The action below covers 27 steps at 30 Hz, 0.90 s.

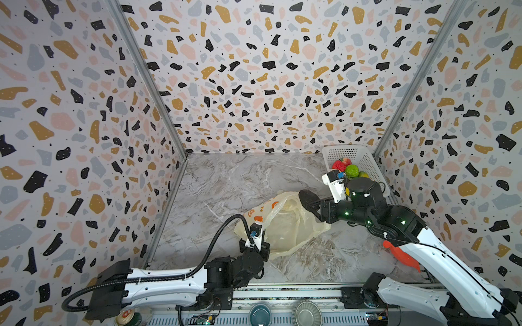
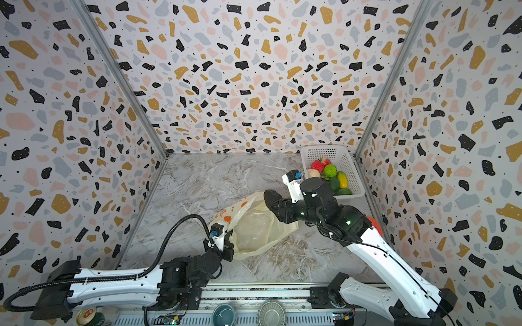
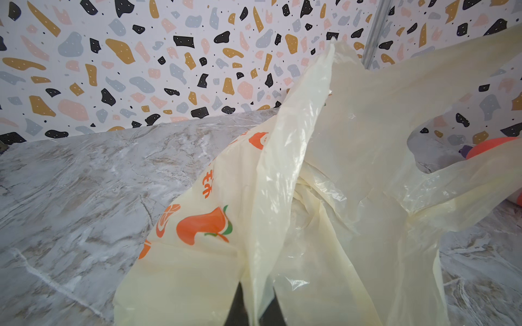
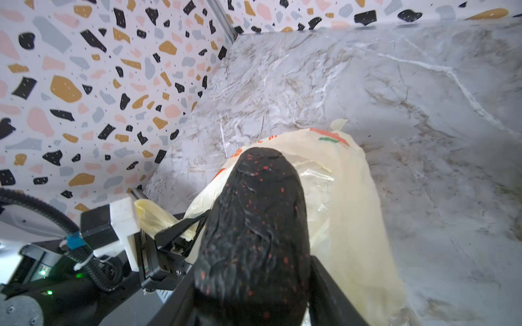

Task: Untie the knot of the plastic bag and take out the fruit
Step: 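Lift the dark oblong fruit out of the bag toward the basket with the right gripper, then lower the dark oblong fruit into the white basket and open the right gripper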

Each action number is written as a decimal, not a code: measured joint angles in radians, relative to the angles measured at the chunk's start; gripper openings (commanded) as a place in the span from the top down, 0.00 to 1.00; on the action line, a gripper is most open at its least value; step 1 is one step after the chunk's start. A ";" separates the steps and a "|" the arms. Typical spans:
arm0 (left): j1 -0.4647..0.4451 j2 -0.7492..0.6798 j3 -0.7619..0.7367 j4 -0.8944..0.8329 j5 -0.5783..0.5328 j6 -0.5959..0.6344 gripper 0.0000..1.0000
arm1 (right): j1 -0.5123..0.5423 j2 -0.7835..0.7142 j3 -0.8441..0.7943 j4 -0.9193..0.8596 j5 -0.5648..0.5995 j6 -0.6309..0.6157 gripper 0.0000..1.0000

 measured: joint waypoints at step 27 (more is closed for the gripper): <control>0.000 -0.018 0.017 -0.023 -0.015 0.011 1.00 | -0.689 0.495 0.060 0.378 0.006 -0.133 0.45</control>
